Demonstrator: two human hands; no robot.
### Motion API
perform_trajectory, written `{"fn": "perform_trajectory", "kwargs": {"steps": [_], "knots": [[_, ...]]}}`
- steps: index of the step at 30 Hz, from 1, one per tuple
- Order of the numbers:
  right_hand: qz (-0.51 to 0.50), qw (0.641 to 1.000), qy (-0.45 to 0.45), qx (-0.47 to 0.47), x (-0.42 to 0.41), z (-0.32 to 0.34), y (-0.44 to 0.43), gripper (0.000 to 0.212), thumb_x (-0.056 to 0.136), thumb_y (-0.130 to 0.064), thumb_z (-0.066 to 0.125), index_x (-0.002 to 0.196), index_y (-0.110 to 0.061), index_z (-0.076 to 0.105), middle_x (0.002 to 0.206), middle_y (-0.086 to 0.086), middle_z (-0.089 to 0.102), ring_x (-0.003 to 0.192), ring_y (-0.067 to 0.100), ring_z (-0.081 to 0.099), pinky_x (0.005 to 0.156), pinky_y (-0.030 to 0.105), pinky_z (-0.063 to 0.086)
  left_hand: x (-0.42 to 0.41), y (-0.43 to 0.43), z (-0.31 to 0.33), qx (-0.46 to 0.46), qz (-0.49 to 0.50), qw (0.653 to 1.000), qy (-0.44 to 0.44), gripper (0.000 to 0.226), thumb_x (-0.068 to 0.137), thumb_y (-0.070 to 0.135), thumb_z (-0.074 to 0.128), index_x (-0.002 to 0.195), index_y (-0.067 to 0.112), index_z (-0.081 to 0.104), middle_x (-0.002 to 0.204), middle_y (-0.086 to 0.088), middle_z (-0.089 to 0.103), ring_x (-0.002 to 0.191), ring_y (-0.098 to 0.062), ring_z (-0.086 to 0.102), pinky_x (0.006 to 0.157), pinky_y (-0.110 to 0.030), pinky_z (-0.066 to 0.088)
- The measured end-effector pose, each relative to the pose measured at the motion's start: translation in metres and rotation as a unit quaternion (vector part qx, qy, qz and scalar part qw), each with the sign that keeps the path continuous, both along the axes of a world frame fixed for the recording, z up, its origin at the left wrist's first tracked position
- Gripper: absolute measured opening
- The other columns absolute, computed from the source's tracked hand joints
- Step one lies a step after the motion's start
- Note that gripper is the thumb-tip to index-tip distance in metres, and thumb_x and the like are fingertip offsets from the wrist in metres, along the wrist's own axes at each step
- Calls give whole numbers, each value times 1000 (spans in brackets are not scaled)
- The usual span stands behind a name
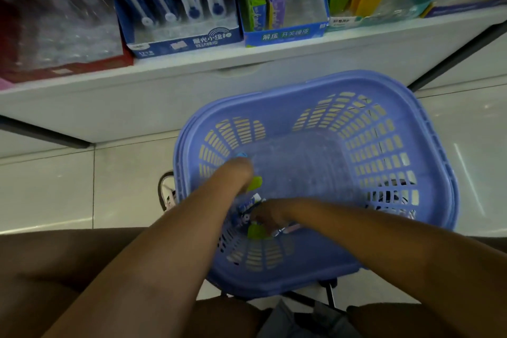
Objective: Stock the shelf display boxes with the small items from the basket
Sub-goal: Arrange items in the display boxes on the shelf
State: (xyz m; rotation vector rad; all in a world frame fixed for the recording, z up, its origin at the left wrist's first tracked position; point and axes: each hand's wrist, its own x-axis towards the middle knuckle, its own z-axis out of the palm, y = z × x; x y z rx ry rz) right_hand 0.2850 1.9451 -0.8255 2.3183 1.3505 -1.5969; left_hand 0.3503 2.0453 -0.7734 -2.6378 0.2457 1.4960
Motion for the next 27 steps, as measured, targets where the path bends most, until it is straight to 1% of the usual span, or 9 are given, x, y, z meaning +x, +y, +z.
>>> {"fn": "perform_trajectory", "kwargs": {"steps": [2, 6, 10, 13, 16, 18, 21, 25, 27], "knots": [[-46, 999, 4, 8, -6, -2, 8, 47, 90, -15, 58, 136, -15, 48, 135, 11, 52, 120, 28, 53, 88, 28, 44, 17, 5, 9, -34, 1, 999, -17, 58, 83, 22, 71, 131, -4, 49, 125, -19, 60, 110, -30, 60, 86, -35, 48], [-63, 998, 11, -1, -8, 1, 15, 44, 89, -10, 58, 132, -12, 51, 130, 13, 55, 116, 31, 55, 88, 33, 45, 22, 7, 22, -97, 81, 991, 37, 24, 85, 26, 70, 94, 4, 67, 77, -14, 67, 71, -22, 65, 69, -34, 50], [-66, 998, -11, -1, -13, -2, 11, 33, 91, -7, 52, 123, 1, 54, 124, 21, 57, 112, 34, 56, 89, 39, 46, 21, 5, 27, -203, 278, 936, 71, 22, 88, 16, 65, 101, -2, 64, 88, -14, 67, 77, -22, 65, 73, -33, 57], [-47, 999, -17, -9, -15, -9, 0, 35, 89, -12, 58, 123, -1, 58, 130, 17, 55, 118, 34, 53, 96, 39, 44, 18, 5, 36, -264, 364, 892, 43, 19, 86, 10, 64, 95, -7, 63, 91, -23, 69, 79, -27, 68, 82, -38, 58], [-169, 986, -12, 0, -4, -5, -13, 42, 85, -12, 64, 126, -9, 56, 132, 16, 53, 119, 32, 52, 95, 31, 40, 18, 3, 48, -302, 379, 874, 22, 10, 85, 6, 63, 86, -3, 62, 85, -22, 67, 74, -26, 66, 81, -39, 58], [-277, 959, -22, 47, 15, 11, -25, 40, 81, -10, 67, 121, -11, 61, 124, 14, 59, 109, 26, 56, 82, 19, 36, 22, 1, 61, -326, 376, 868, -9, 10, 86, 6, 61, 77, 6, 58, 73, -14, 62, 62, -19, 59, 67, -31, 55], [-431, 892, -19, 132, 52, 57, -55, 34, 77, -13, 75, 110, -11, 68, 104, 11, 68, 84, 14, 57, 65, 15, 38, 30, -10, 83, -393, 401, 825, -65, 15, 89, 11, 61, 75, 9, 54, 66, -8, 53, 53, -15, 47, 56, -26, 46], [-544, 806, -24, 232, 88, 139, -108, 31, 82, -16, 72, 113, -12, 68, 89, -1, 67, 76, 4, 60, 65, 6, 45, 37, -33, 121, -479, 409, 754, -188, 24, 86, 25, 67, 66, 14, 59, 56, 0, 46, 40, 0, 45, 51, -20, 48], [-603, 742, -21, 292, 97, 174, -133, 31, 84, -7, 68, 114, -5, 66, 89, 4, 68, 69, 0, 62, 65, 11, 49, 39, -42, 141, -530, 419, 701, -228, 19, 84, 25, 70, 78, 7, 68, 61, -4, 54, 48, -1, 48, 53, -20, 50]]}}
